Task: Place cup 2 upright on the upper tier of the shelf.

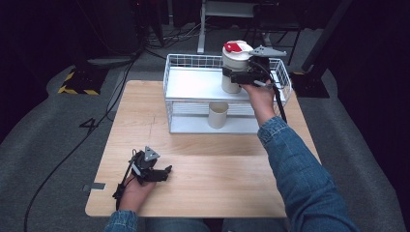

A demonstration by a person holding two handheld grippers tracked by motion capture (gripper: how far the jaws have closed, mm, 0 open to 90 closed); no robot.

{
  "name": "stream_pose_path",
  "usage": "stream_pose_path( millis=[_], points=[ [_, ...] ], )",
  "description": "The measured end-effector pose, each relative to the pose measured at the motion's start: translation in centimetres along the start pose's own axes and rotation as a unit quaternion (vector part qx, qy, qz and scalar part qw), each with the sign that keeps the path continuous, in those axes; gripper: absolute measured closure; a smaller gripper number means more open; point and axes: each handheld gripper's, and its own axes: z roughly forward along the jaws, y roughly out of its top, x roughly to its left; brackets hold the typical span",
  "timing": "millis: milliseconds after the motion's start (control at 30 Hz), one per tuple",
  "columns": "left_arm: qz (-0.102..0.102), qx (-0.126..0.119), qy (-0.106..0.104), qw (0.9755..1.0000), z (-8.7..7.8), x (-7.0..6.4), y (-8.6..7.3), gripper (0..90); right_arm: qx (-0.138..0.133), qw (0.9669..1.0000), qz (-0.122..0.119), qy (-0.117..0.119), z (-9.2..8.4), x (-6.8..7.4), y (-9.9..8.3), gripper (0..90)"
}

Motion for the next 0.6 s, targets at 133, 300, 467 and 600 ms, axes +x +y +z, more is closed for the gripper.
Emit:
stream_pose_path(
  millis=[133, 300, 467, 600],
  points=[
    [0.000, 0.002, -0.001, 1.0000, -0.02, 0.02, 0.02, 17.0, 0.003, 1.0000, -0.003, -0.001, -0.12, 0.03, -0.01, 12.9],
    [0.000, 0.002, -0.001, 1.0000, -0.02, 0.02, 0.02, 17.0, 0.005, 1.0000, -0.003, -0.003, -0.15, 0.06, 0.01, 12.8],
    [0.000, 0.002, -0.002, 1.0000, -0.01, 0.02, 0.02, 17.0, 0.014, 0.9999, -0.006, 0.000, -0.14, -0.01, 0.22, 12.5],
    [0.000, 0.002, -0.002, 1.0000, -0.01, 0.01, 0.02, 17.0, 0.013, 0.9997, -0.017, -0.006, -0.19, 0.07, 0.36, 10.4]
  ],
)
